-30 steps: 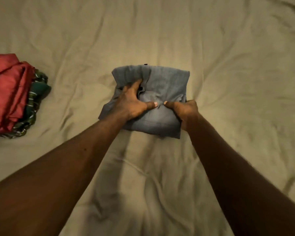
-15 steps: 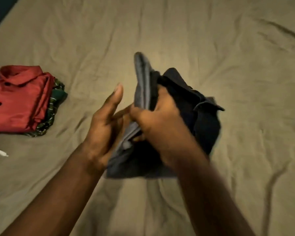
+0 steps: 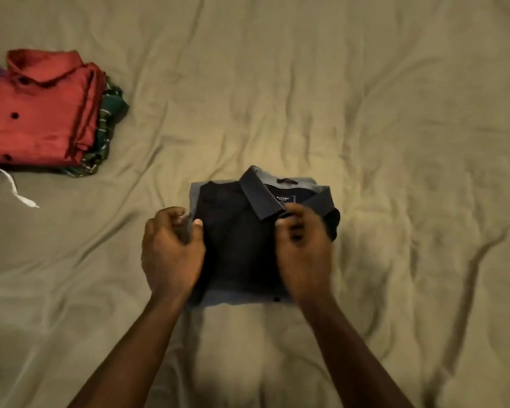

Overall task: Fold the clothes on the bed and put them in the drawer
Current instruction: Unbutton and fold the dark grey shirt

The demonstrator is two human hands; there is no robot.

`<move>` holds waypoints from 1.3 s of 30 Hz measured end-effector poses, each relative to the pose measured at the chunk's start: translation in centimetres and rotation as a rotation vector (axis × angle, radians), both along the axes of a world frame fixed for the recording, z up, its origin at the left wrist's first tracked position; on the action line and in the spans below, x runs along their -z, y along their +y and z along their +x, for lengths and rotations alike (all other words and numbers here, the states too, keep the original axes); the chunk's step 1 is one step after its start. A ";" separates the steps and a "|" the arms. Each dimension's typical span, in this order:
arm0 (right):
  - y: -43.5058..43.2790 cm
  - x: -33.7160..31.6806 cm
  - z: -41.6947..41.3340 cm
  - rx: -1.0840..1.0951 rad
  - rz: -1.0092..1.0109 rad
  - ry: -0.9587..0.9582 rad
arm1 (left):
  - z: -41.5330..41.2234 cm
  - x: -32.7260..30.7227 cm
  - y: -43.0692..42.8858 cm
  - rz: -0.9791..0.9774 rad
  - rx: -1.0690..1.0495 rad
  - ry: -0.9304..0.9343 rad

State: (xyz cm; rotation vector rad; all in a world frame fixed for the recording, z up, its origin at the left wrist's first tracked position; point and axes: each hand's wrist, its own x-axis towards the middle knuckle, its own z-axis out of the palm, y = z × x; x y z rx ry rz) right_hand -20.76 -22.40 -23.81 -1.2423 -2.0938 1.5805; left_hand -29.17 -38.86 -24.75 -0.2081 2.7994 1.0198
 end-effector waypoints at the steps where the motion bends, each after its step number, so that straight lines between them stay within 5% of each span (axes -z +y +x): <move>1: 1.5 -0.1 0.1 0.087 0.112 -0.074 | -0.3 0.4 0.3 -0.014 0.038 0.068; 3: 4.1 0.2 -0.1 0.184 0.237 -0.281 | -1.4 -0.1 2.1 -0.050 0.138 0.006; 5: 6.0 1.3 -0.8 0.196 0.075 -0.387 | -3.0 0.5 3.9 -0.143 0.186 -0.082; 8: 7.3 2.1 -1.5 0.146 -0.227 -0.224 | -4.9 1.6 5.1 -0.196 0.181 -0.173; 13: 7.9 1.3 -3.1 0.047 -0.080 0.190 | -5.9 1.8 3.8 0.043 -0.053 0.099; 18: 7.0 3.9 -4.8 -0.166 0.217 -0.293 | -5.4 3.3 2.4 -0.090 -0.029 -0.106; 23: 5.2 3.9 -1.4 -0.159 0.154 -0.434 | -1.7 2.8 1.1 0.132 -0.154 -0.361; 29: 4.0 2.4 0.7 -0.037 -0.442 -0.102 | 1.5 1.8 -0.9 0.662 -0.379 -0.585; 34: -1.5 -3.1 -0.6 -0.081 -0.670 0.127 | -0.5 -4.2 -5.5 0.794 -0.271 -0.342; 39: -9.6 -6.6 -8.8 -0.226 -0.688 0.329 | -8.9 -9.6 -14.9 0.845 -0.198 -0.098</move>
